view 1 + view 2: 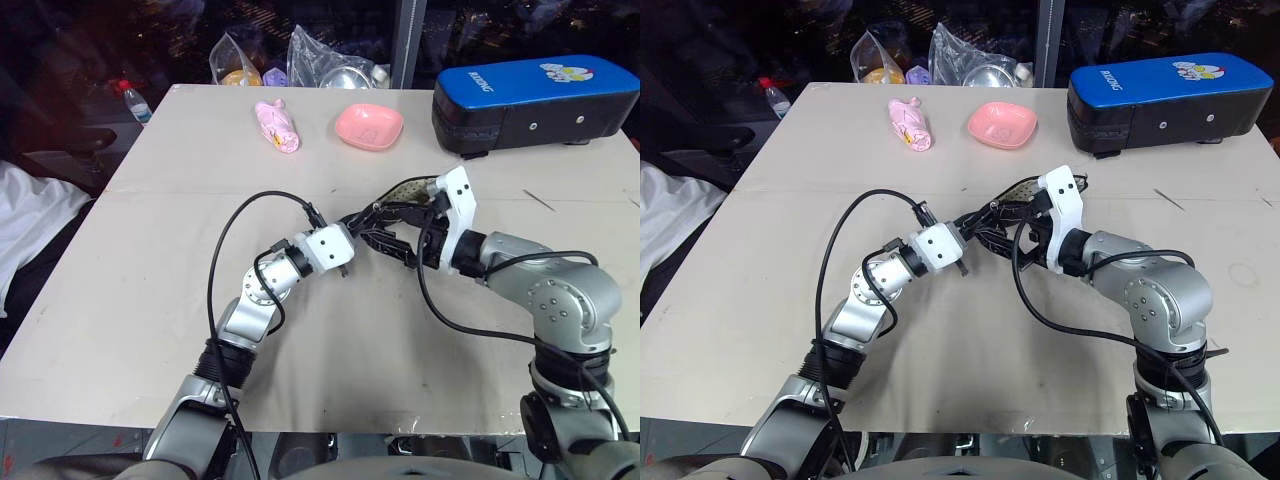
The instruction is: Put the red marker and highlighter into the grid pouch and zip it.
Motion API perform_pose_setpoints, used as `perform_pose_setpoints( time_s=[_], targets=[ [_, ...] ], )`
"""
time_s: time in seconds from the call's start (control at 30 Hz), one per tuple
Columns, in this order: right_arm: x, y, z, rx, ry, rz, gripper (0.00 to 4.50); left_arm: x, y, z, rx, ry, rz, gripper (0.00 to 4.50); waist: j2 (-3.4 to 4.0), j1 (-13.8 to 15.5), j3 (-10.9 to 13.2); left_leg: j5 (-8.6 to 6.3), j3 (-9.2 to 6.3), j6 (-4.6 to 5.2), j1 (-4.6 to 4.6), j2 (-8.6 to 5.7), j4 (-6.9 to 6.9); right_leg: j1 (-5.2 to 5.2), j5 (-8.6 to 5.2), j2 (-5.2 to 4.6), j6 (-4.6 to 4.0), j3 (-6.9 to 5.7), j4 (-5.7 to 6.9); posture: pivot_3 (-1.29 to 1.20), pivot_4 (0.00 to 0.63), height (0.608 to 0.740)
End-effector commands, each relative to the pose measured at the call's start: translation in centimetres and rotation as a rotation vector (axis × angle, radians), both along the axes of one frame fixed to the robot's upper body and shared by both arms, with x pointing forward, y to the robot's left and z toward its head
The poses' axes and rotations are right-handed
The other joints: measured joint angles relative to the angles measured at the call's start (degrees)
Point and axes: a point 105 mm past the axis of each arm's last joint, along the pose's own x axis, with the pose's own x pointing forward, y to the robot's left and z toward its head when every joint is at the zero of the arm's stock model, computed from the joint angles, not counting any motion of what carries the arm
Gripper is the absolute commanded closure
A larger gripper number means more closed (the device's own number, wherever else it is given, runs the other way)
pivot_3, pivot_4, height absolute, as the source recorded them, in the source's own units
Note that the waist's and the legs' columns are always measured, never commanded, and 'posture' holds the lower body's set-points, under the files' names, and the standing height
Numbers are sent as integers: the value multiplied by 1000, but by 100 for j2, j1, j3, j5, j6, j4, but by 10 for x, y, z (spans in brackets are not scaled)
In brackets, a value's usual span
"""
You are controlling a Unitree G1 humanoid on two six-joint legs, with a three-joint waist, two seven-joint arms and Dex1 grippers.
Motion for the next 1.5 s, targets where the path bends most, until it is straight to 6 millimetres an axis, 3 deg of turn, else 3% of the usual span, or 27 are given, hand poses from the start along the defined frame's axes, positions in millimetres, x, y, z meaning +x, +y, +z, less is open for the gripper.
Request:
perform_pose_setpoints(
  time_s=[0.03, 0.1, 0.2, 0.37, 0.83, 0.9, 0.97, 1.0, 1.3, 1.5],
  targets=[
    [2, 0, 9, 14, -31, -21, 57, -3, -5, 9, -8, -49, -25, 4500, 0, 2, 0, 0, 0, 0, 0, 0, 0, 0, 0, 0, 0, 0, 0, 0, 150, 740],
    [5, -1, 7, 12, -29, -42, 57, -4, -6, 8, -7, -51, -26, 4500, 0, 2, 0, 0, 0, 0, 0, 0, 0, 0, 0, 0, 0, 0, -1, 0, 150, 740],
    [8, -2, 8, 19, -30, -62, 847, -5, -6, 7, -6, -49, -26, 4500, 0, -1, 0, 0, 0, 0, 0, 0, 0, 0, 0, 0, 0, 0, -1, 0, 150, 740],
    [9, -2, 9, 20, -33, -65, 2942, -4, -5, 5, -1, -47, -22, 4500, 0, -1, 0, 0, 1, 0, 0, 0, -1, 0, 0, 0, 0, 0, -1, 0, 150, 740],
    [6, 4, 16, 34, -46, -44, 2942, -3, -7, 2, 3, -43, -23, 4500, 0, -4, 0, -1, 0, 1, 0, 1, -3, -1, 0, 1, 0, 0, -2, 0, 150, 740],
    [6, 4, 16, 31, -45, -41, 3479, -3, -7, 2, 2, -43, -23, 4500, 0, -5, 0, -1, 0, 1, 0, 1, -3, -1, 0, 0, 0, 0, -3, 0, 150, 740],
    [5, 4, 15, 28, -43, -40, 4331, -2, -7, 2, 0, -44, -21, 4500, 0, -5, 0, -1, 0, 1, -1, 1, -3, -1, 0, 0, 0, 0, -3, 0, 150, 740],
    [5, 4, 14, 25, -41, -40, 4423, -2, -7, 2, -2, -44, -20, 4500, 0, -6, 0, -1, 0, 1, -1, 1, -3, -1, 0, 0, 0, 0, -2, 0, 150, 740],
    [8, -5, 6, -75, -64, -69, 4423, -1, -5, 2, -9, -46, -9, 4500, 0, -5, 0, -1, 0, 2, -1, 2, -4, -1, 0, 0, 0, 0, -3, 0, 150, 740],
    [20, -32, 16, -295, -286, -168, 4423, 2, 0, 4, -7, -63, 24, 4500, 0, -6, 1, -12, 1, 21, -1, 0, -4, -2, -1, -1, 1, 0, -5, 0, 150, 740]
  ],
)
